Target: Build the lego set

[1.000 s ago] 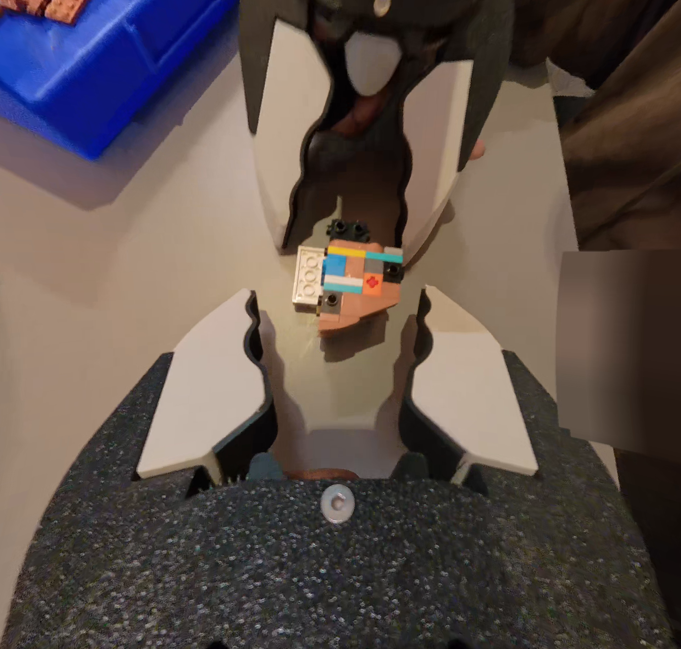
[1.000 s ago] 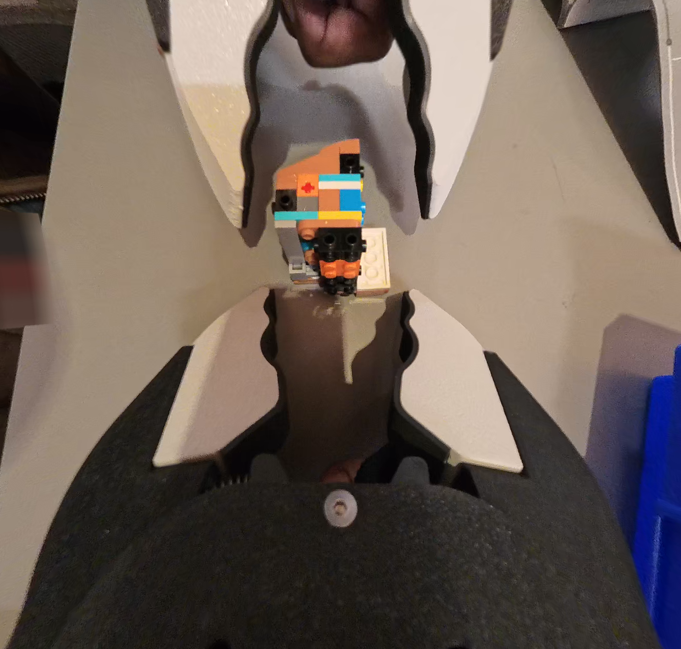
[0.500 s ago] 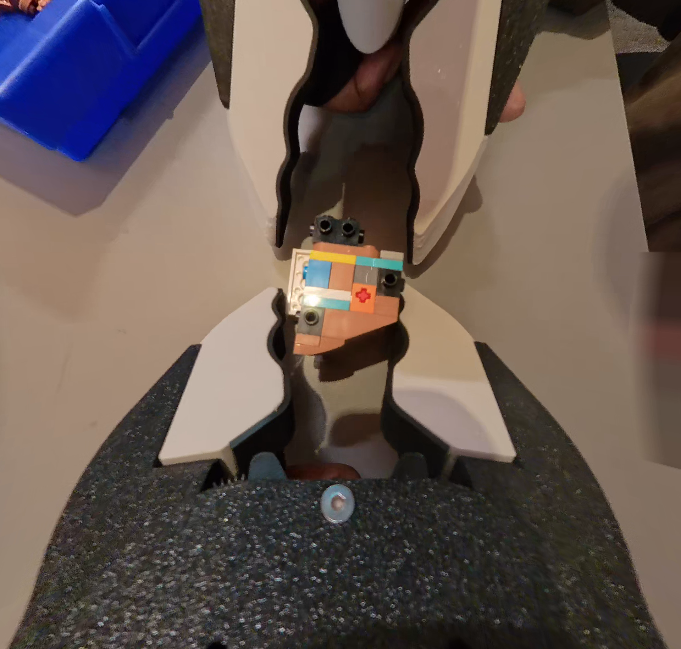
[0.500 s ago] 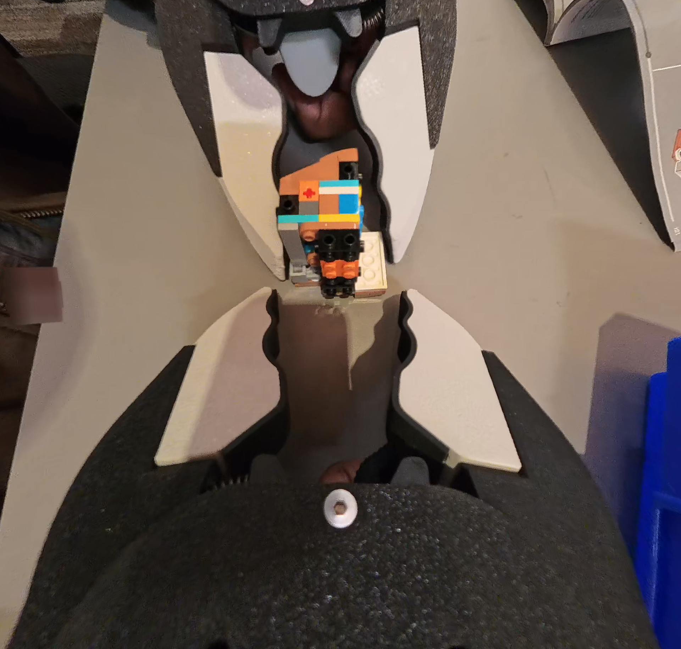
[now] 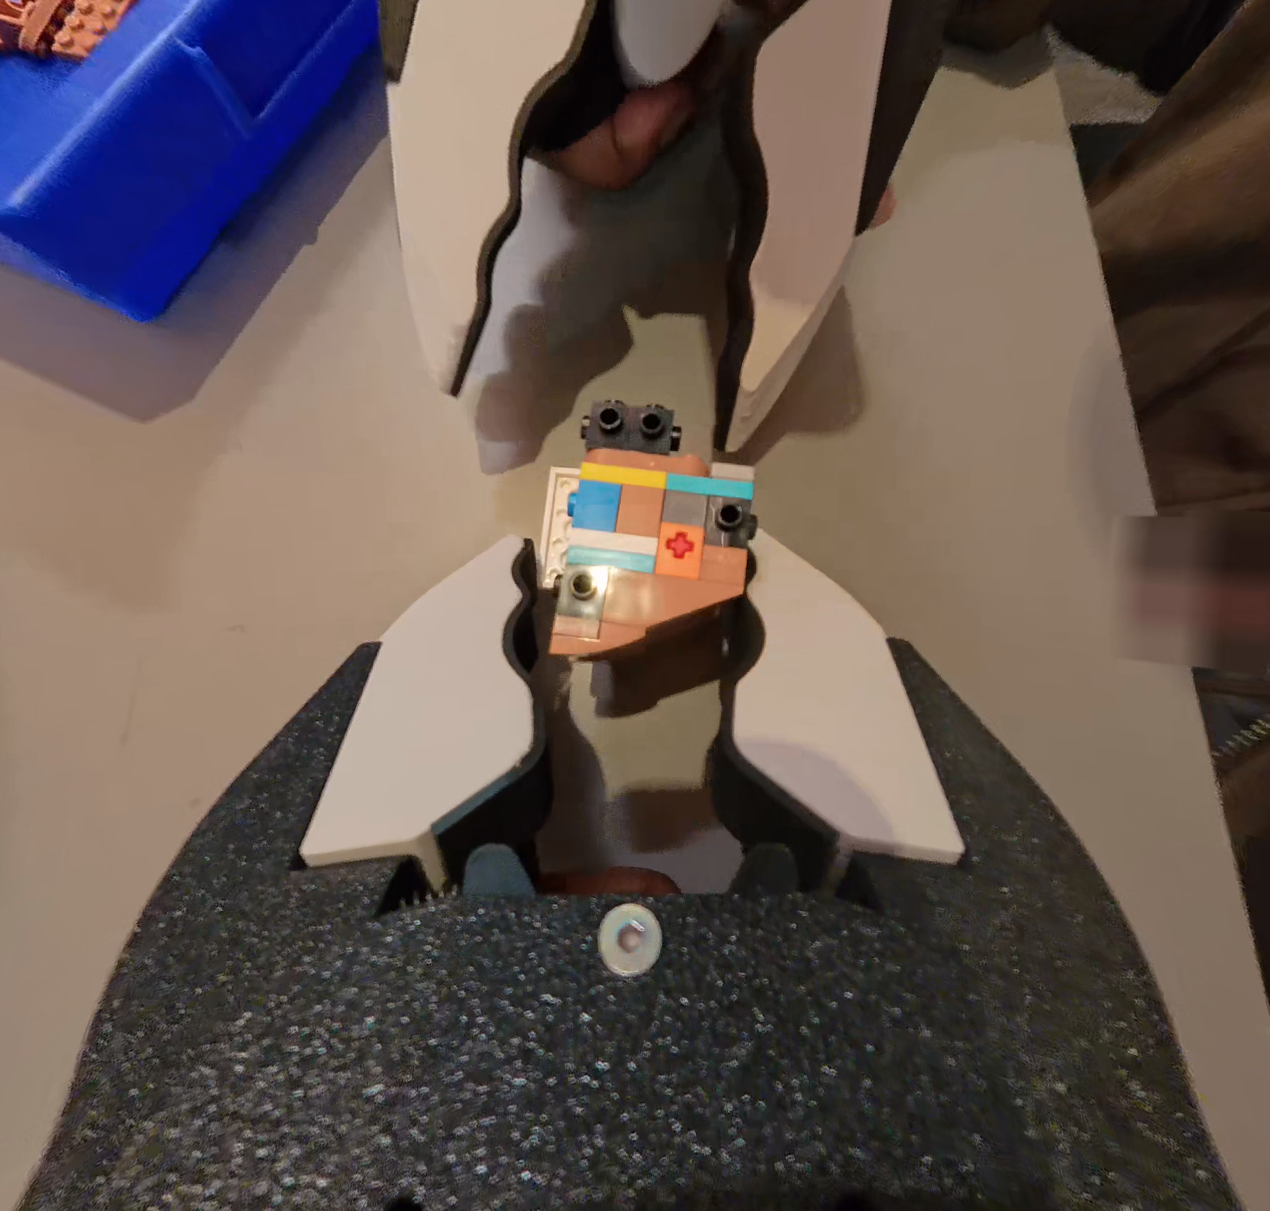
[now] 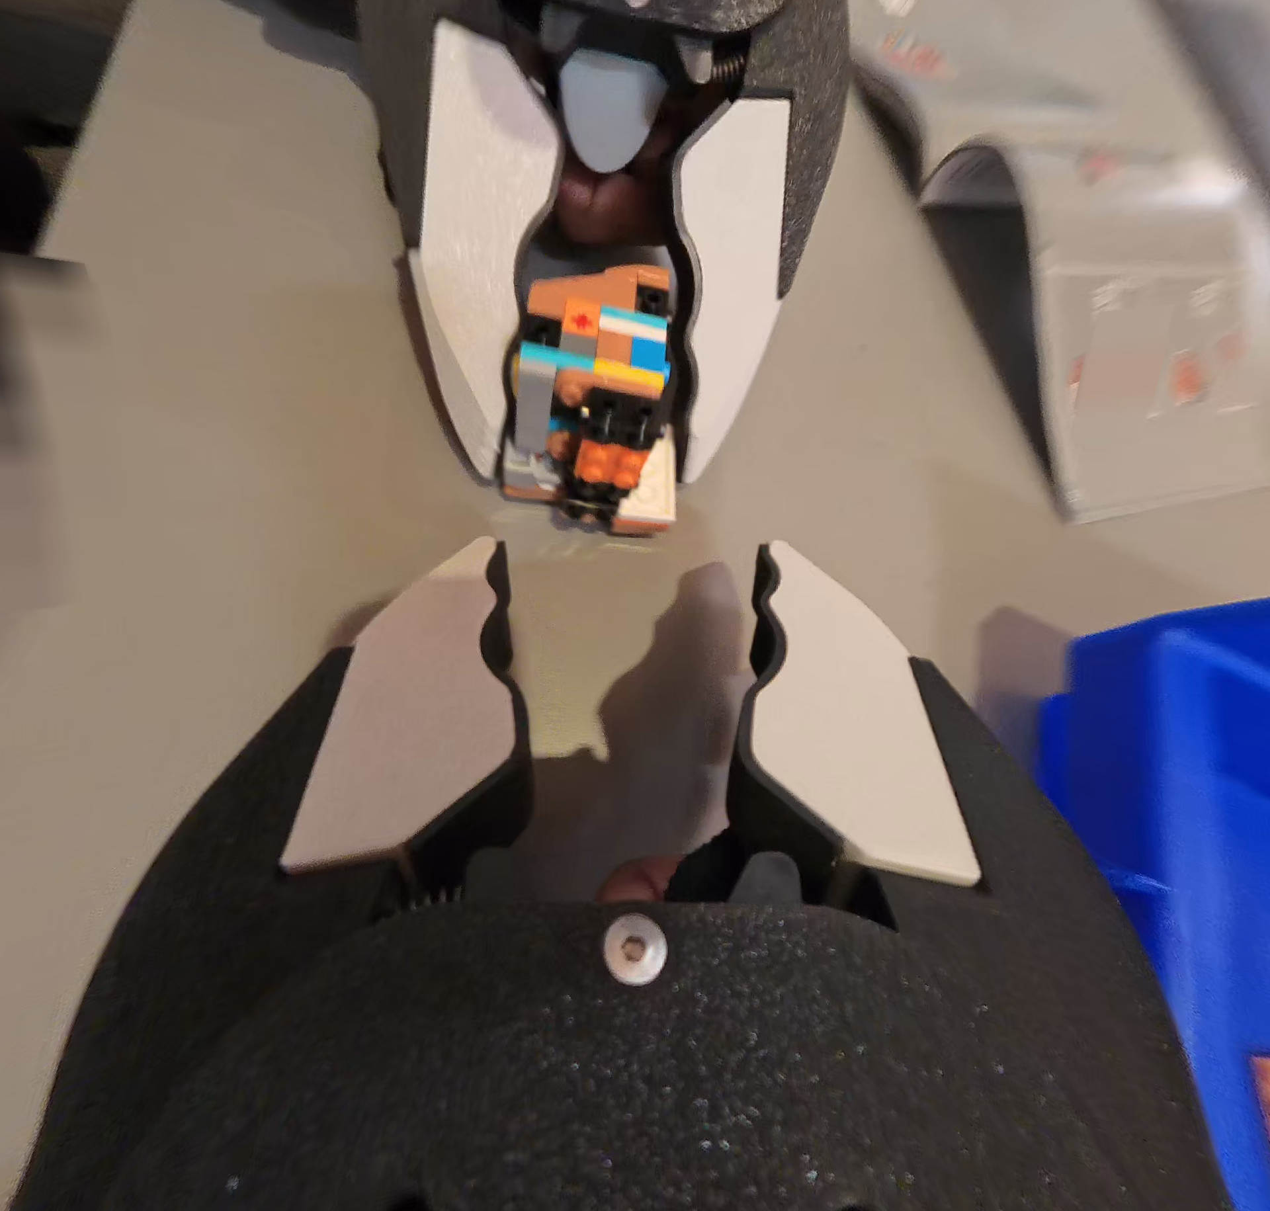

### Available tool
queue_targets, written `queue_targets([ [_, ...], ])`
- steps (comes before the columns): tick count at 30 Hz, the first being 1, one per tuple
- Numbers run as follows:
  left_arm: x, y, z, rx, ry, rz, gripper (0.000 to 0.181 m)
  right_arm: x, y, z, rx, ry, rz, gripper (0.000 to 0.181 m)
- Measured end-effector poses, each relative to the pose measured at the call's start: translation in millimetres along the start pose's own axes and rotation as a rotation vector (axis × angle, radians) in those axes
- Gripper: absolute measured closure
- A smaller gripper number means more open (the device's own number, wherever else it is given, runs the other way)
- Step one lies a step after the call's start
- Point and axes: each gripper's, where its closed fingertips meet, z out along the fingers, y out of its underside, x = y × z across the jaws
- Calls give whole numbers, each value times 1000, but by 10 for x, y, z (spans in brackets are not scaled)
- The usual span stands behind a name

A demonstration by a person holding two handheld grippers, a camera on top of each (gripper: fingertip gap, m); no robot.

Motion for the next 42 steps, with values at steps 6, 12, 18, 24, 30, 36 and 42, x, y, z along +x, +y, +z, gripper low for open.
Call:
queue_targets([
  [6,0,-189,-270,34,94,-21,126,225,-296,-210,183,280,-363,107],
  [12,-95,-484,-628,53,129,14,126,336,-826,-451,300,445,-681,96],
  [18,-192,-759,-941,67,152,45,126,428,-1263,-439,262,411,-899,84],
  [24,-218,-918,-1190,89,162,114,126,549,-1613,-410,256,373,-967,75],
  [30,-299,-956,-1280,114,156,125,126,572,-1738,-254,168,372,-1067,82],
  [36,-372,-896,-1325,109,163,113,126,676,-1810,-154,200,456,-1129,116],
  [42,-372,-897,-1341,131,183,104,126,681,-1842,-153,231,494,-1149,118],
])
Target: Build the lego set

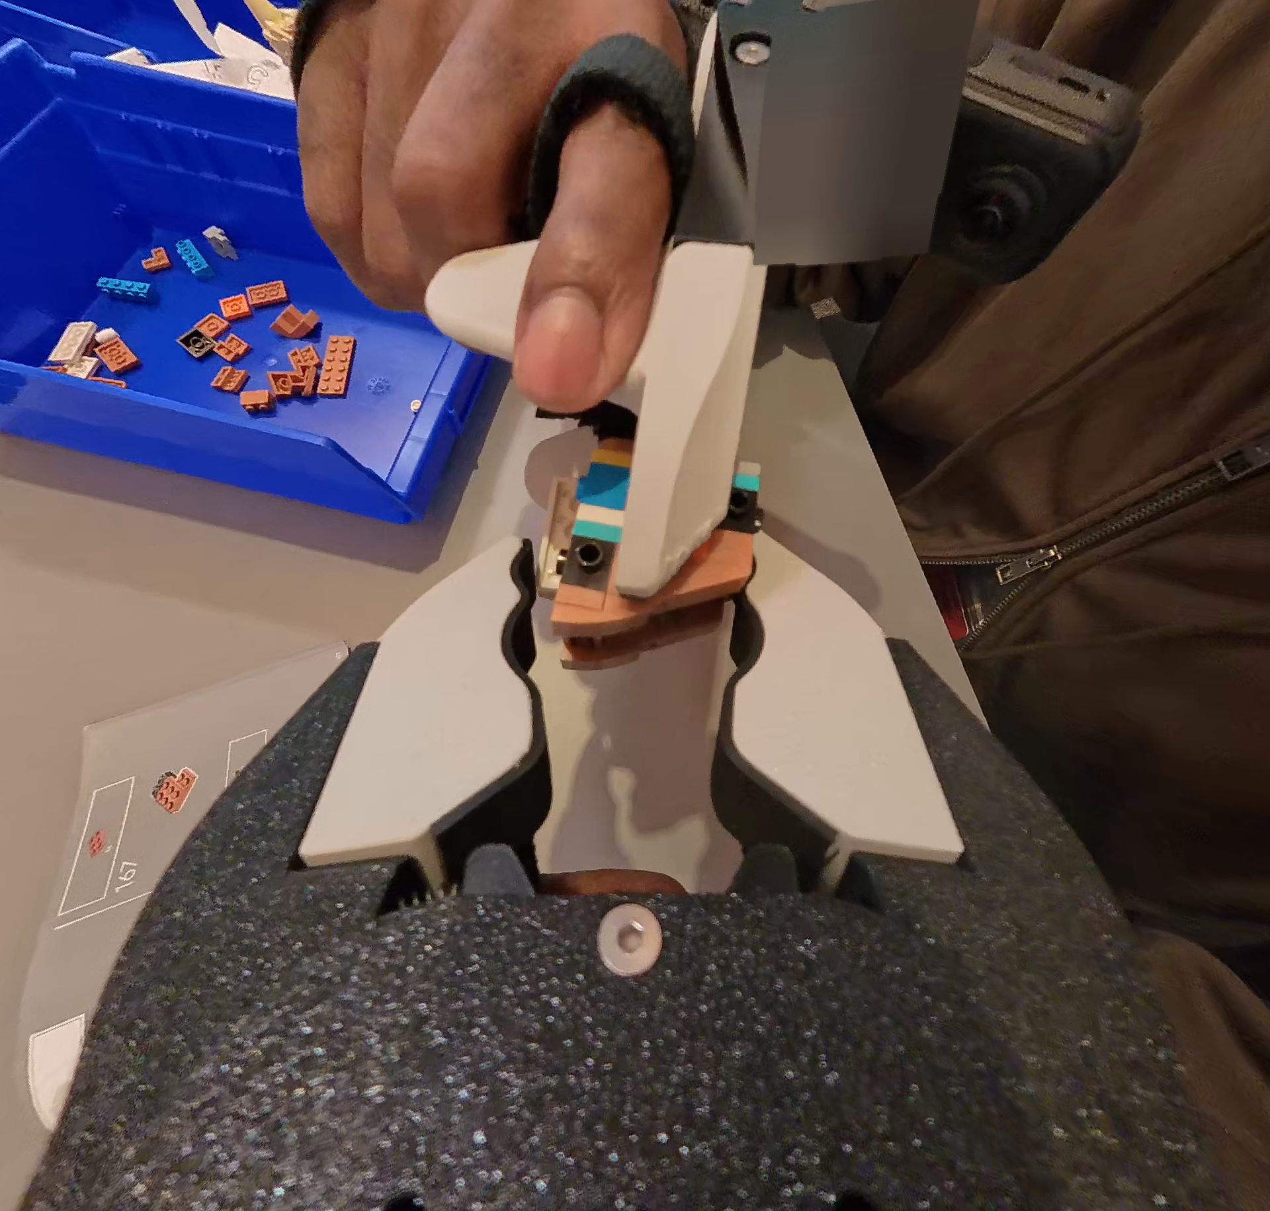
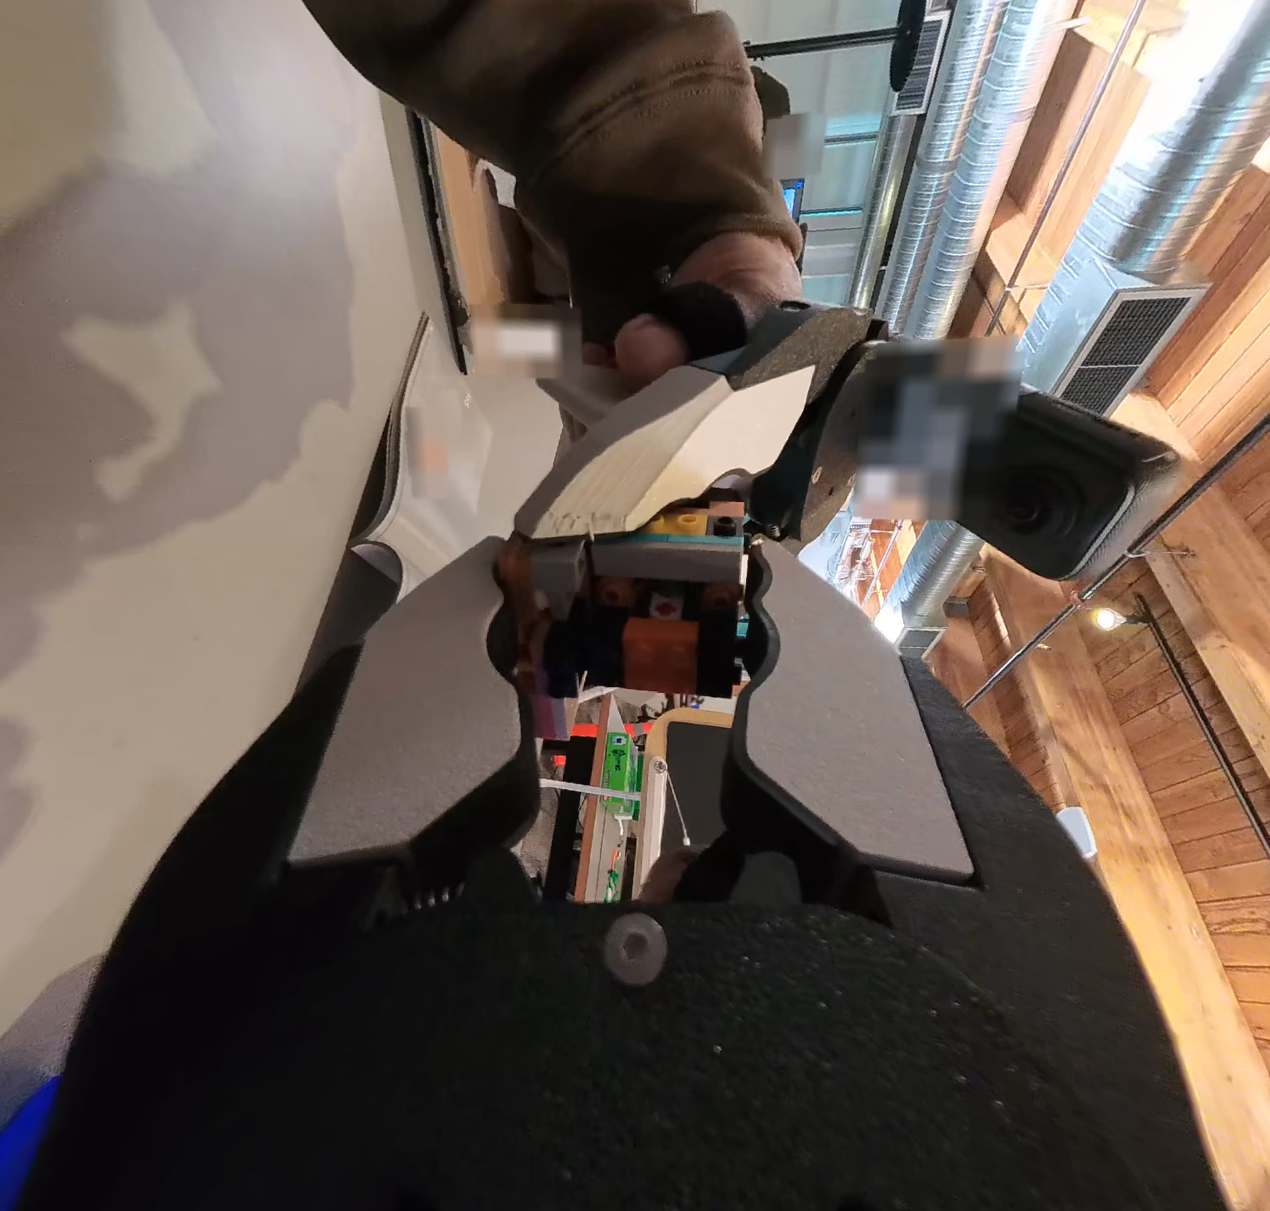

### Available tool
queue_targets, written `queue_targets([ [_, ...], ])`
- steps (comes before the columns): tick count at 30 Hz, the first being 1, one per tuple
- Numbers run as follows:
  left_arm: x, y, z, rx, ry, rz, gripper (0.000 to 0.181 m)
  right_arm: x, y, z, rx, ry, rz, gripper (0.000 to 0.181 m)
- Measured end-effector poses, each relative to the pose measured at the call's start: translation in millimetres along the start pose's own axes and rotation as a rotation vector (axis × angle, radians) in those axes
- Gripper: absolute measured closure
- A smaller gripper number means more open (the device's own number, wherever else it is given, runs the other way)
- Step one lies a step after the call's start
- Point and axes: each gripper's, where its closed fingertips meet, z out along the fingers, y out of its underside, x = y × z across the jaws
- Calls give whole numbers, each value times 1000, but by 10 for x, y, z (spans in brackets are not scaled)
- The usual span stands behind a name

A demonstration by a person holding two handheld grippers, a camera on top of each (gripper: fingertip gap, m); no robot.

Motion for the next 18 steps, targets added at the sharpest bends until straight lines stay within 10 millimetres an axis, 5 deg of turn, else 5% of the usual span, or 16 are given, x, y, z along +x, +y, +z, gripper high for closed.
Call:
queue_targets([
  [18,16,-85,49,-58,-105,63,126,14,26,-171,2,-88,102,105],
])
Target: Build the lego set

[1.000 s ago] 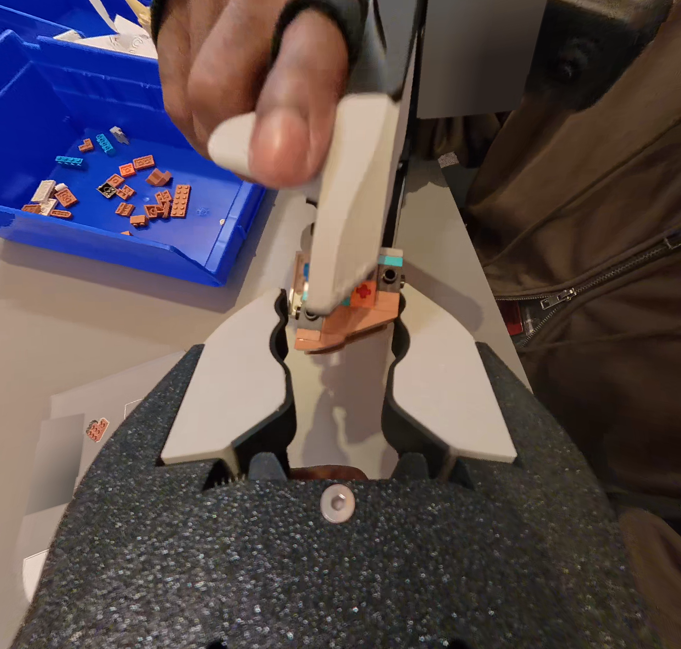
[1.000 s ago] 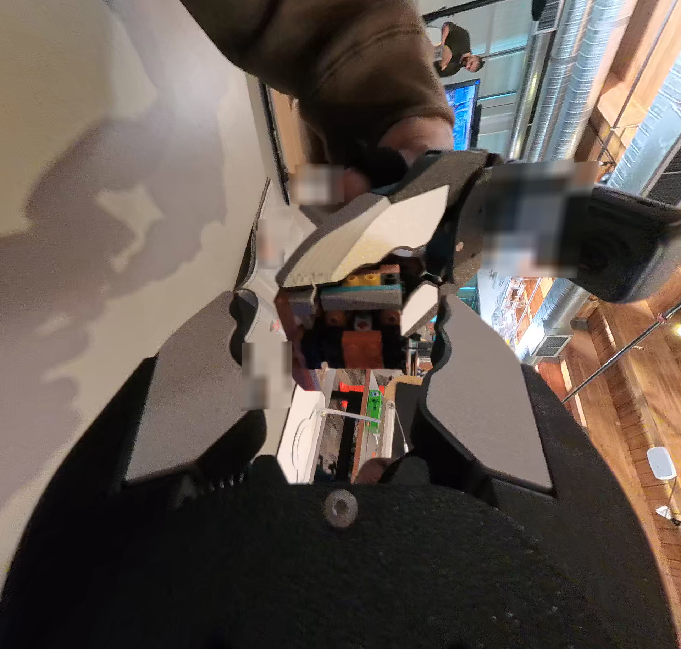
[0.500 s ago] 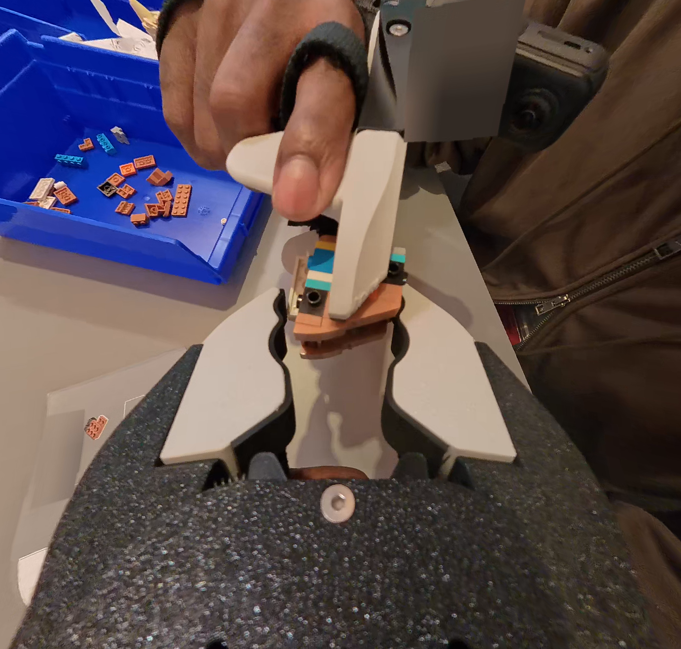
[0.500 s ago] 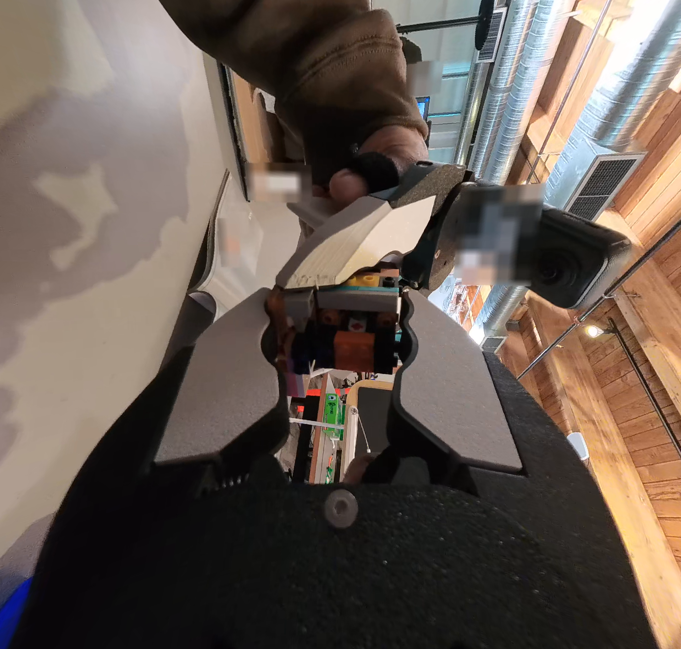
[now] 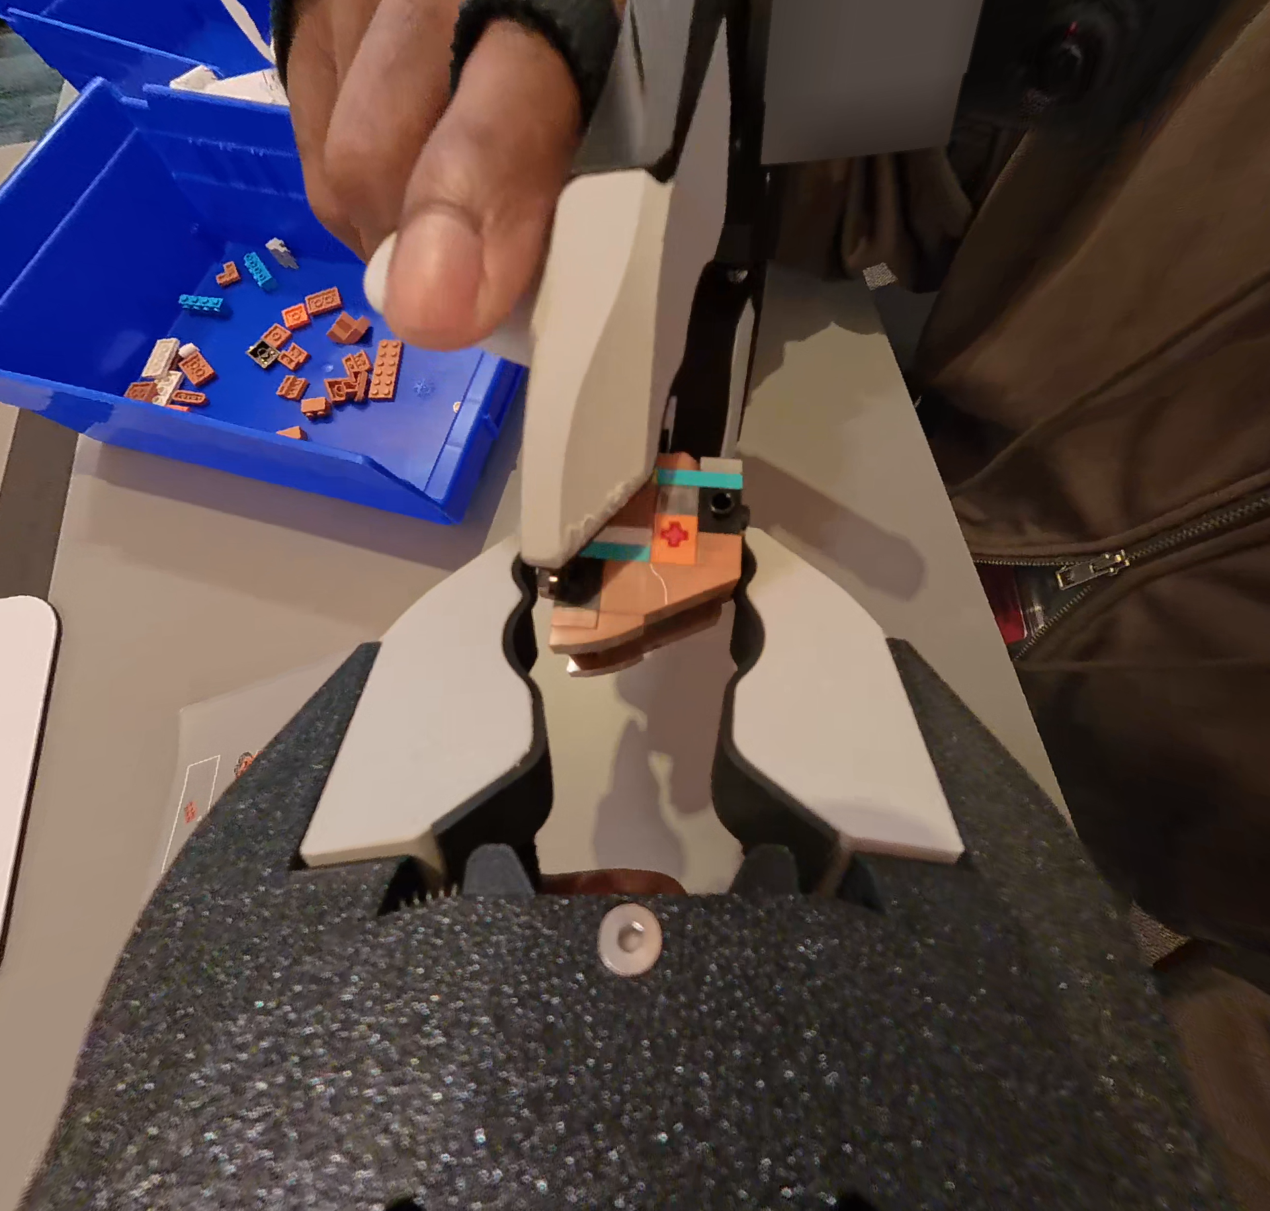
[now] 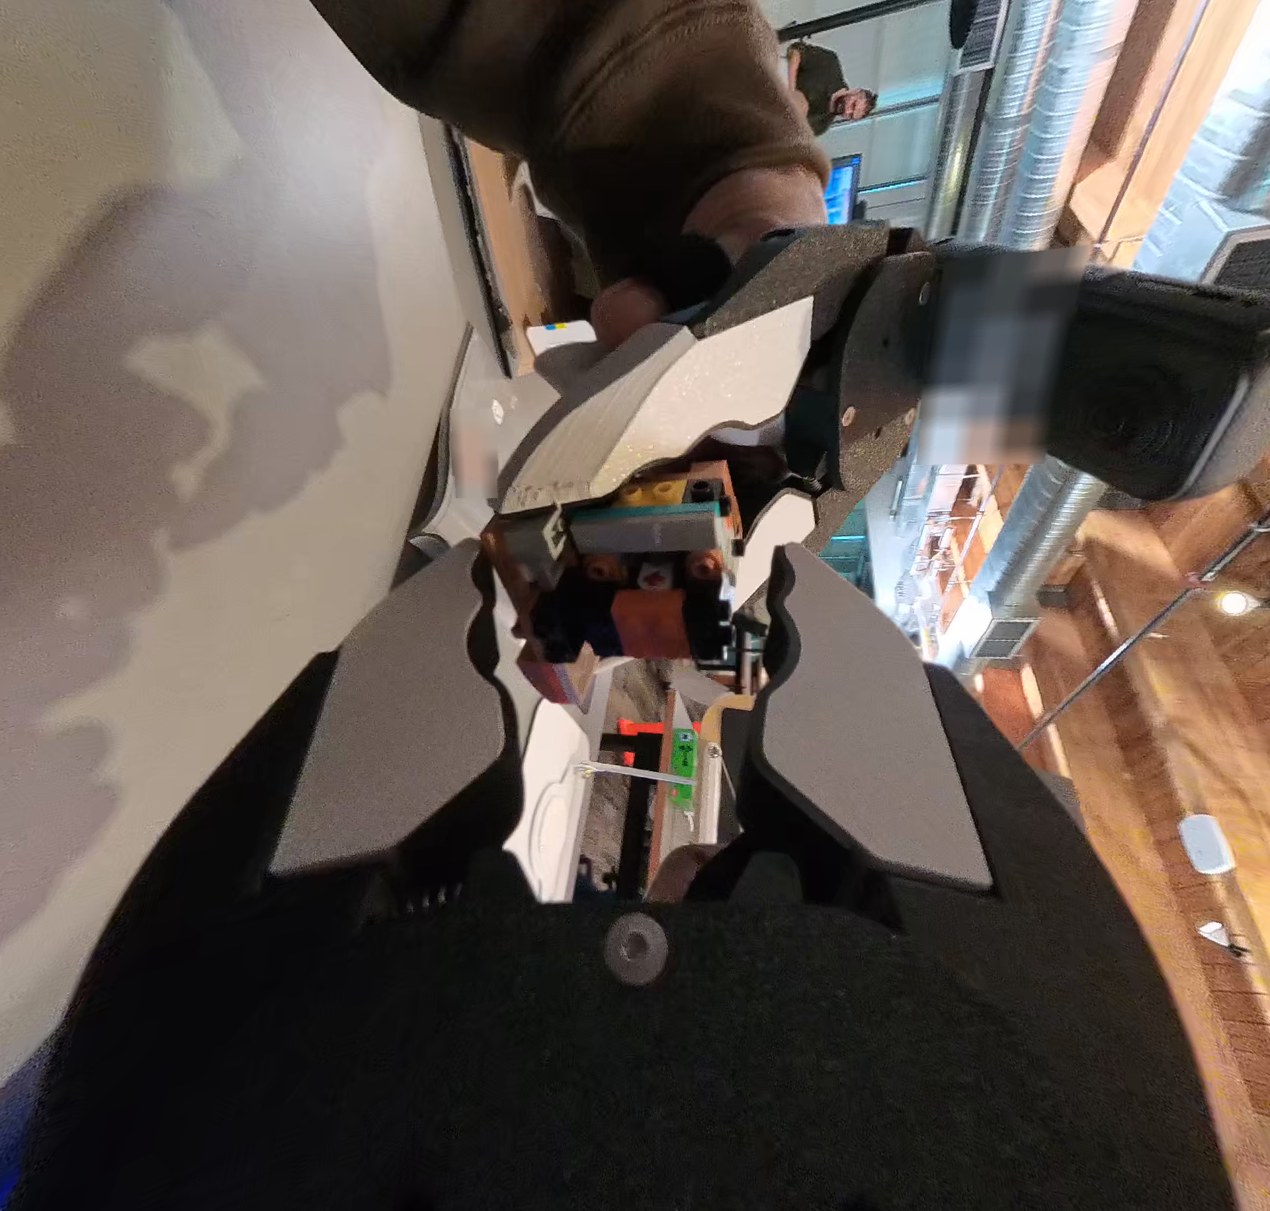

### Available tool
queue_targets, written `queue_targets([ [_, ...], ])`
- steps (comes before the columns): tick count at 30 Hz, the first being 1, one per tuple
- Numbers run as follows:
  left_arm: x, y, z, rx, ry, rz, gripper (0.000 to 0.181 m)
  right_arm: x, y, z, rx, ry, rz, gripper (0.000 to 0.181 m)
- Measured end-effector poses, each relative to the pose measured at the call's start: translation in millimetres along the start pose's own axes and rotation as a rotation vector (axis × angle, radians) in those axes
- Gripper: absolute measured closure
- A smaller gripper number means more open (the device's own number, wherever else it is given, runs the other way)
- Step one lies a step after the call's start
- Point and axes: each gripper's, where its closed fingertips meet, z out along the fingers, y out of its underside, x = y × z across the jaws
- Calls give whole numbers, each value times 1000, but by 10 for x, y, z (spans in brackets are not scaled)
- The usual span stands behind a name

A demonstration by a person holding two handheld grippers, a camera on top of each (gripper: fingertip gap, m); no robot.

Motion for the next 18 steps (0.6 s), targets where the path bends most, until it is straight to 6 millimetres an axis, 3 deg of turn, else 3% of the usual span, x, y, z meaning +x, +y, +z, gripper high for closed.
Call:
queue_targets([
  [11,29,71,80,-46,17,24,126,-158,-53,-75,-14,-200,93,92],
  [18,73,93,172,-39,71,30,126,-218,-42,-49,-24,-215,66,101],
])
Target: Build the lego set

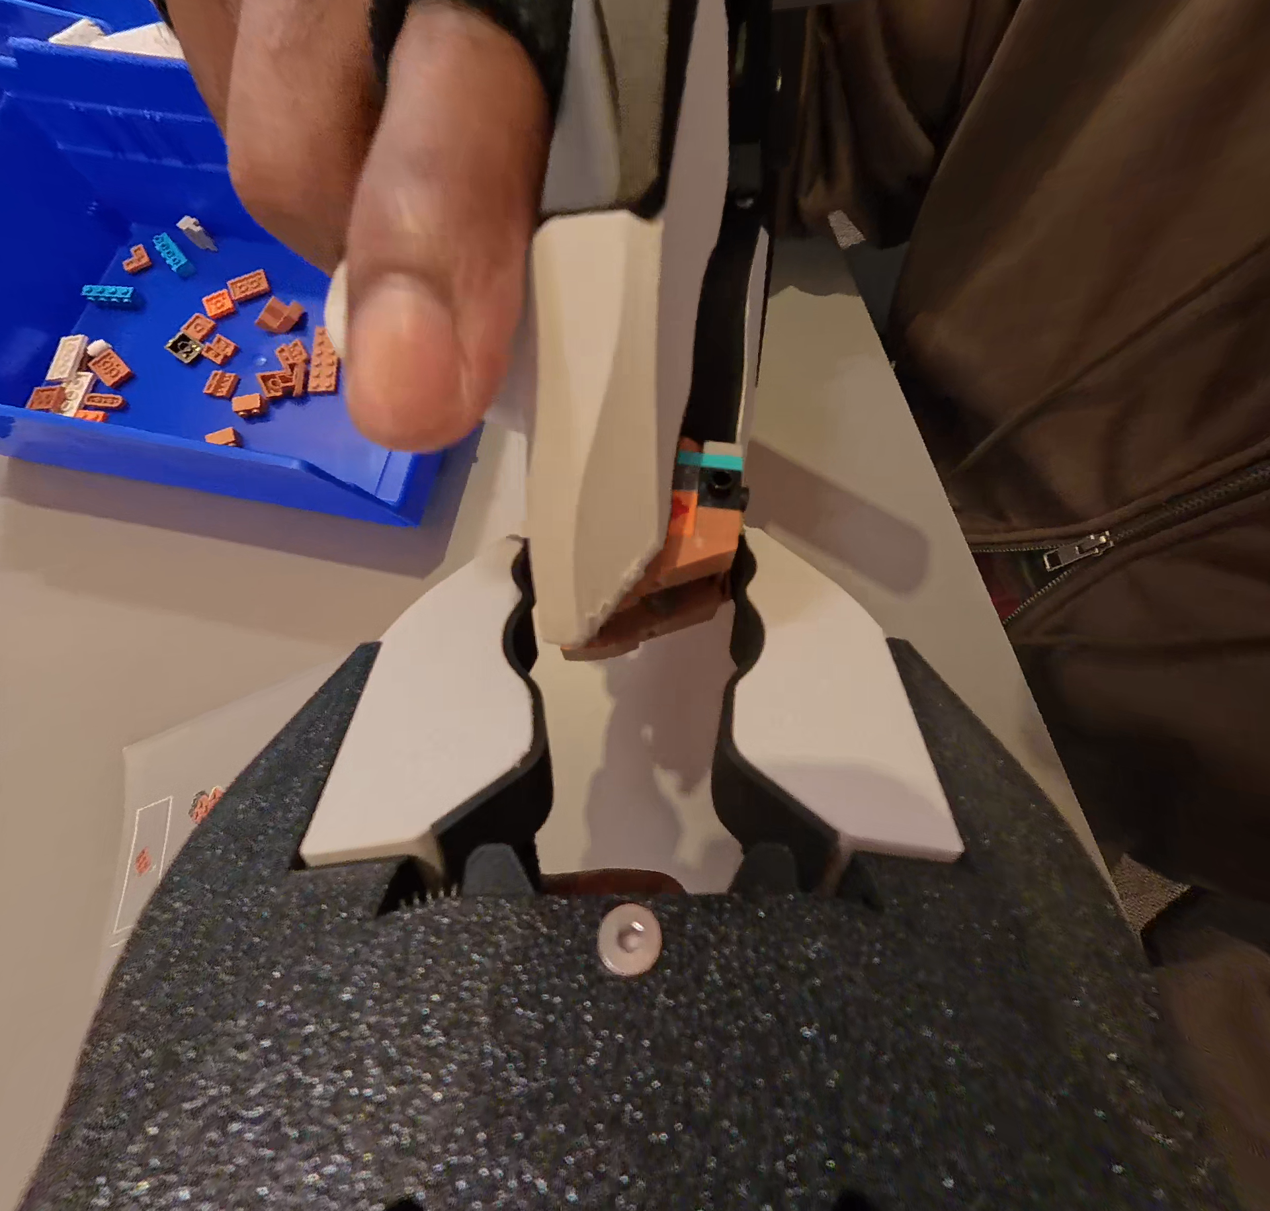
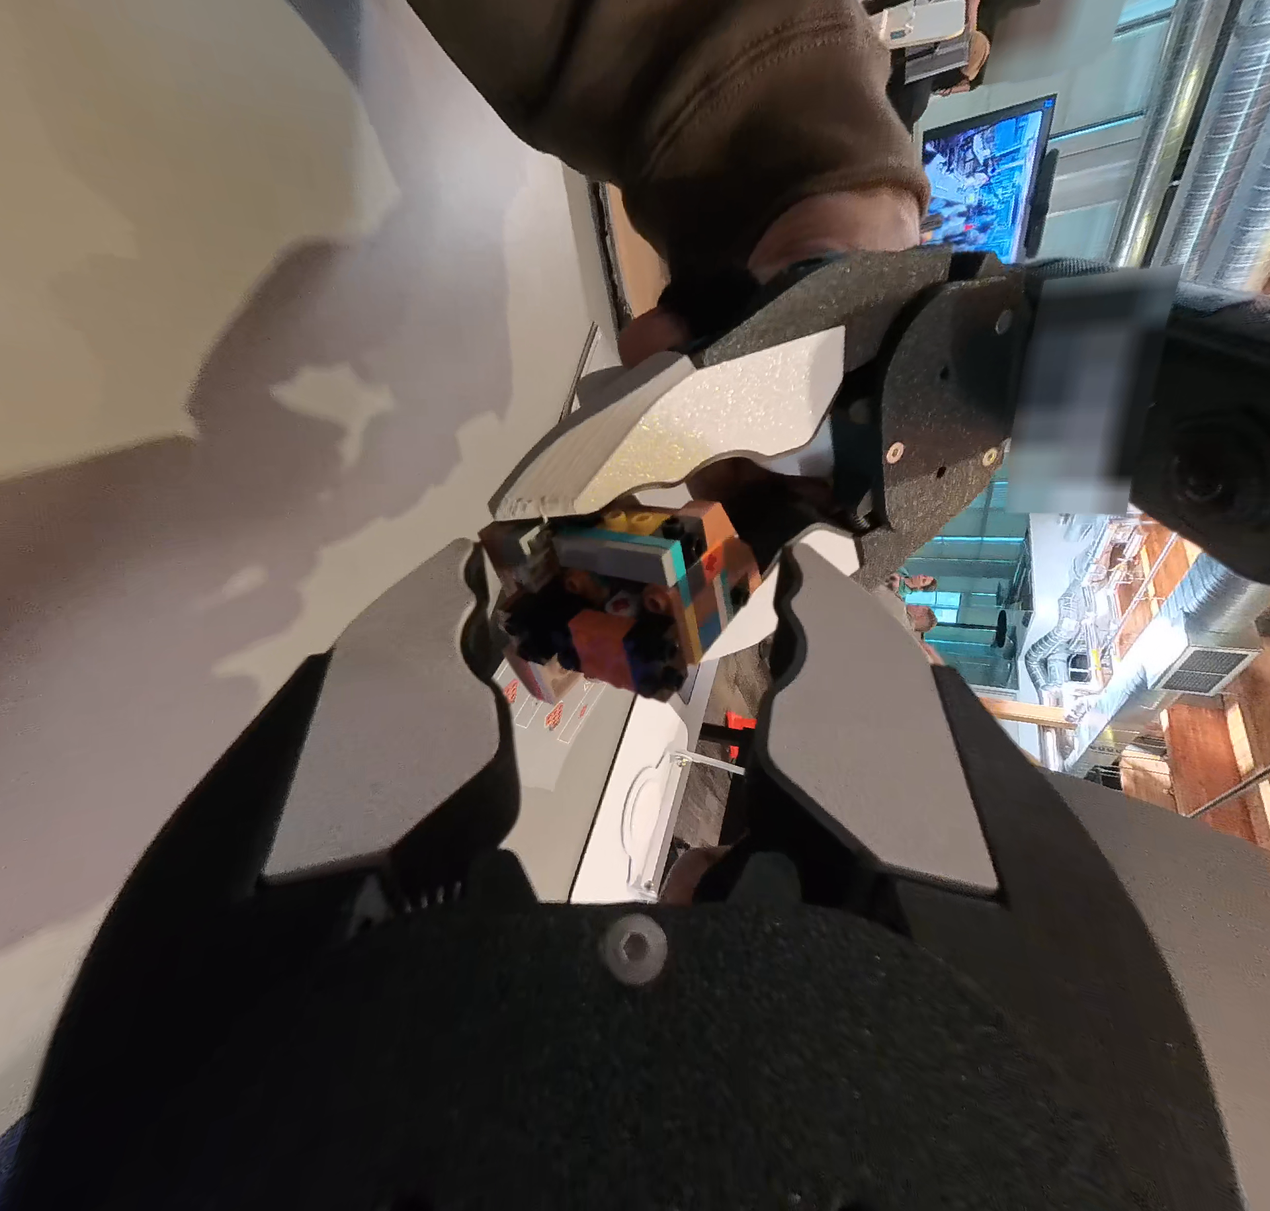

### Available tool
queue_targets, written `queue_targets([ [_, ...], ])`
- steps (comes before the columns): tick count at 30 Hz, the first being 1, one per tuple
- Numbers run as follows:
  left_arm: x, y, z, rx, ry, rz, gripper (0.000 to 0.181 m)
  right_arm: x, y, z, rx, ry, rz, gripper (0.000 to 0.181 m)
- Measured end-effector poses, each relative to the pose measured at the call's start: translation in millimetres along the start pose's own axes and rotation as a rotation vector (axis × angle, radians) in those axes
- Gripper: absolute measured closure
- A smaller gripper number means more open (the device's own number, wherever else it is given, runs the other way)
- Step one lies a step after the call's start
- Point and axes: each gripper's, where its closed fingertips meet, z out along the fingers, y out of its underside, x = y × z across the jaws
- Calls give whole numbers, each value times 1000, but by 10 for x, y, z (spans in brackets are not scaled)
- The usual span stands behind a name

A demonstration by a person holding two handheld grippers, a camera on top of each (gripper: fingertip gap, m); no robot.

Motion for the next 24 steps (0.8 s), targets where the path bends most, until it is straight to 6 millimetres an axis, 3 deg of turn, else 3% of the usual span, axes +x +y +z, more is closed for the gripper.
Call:
queue_targets([
  [8,38,-51,-20,76,63,5,126,-13,-40,-8,27,-9,21,109],
  [24,-14,-279,-176,293,98,5,126,205,-45,-86,26,111,28,109],
])
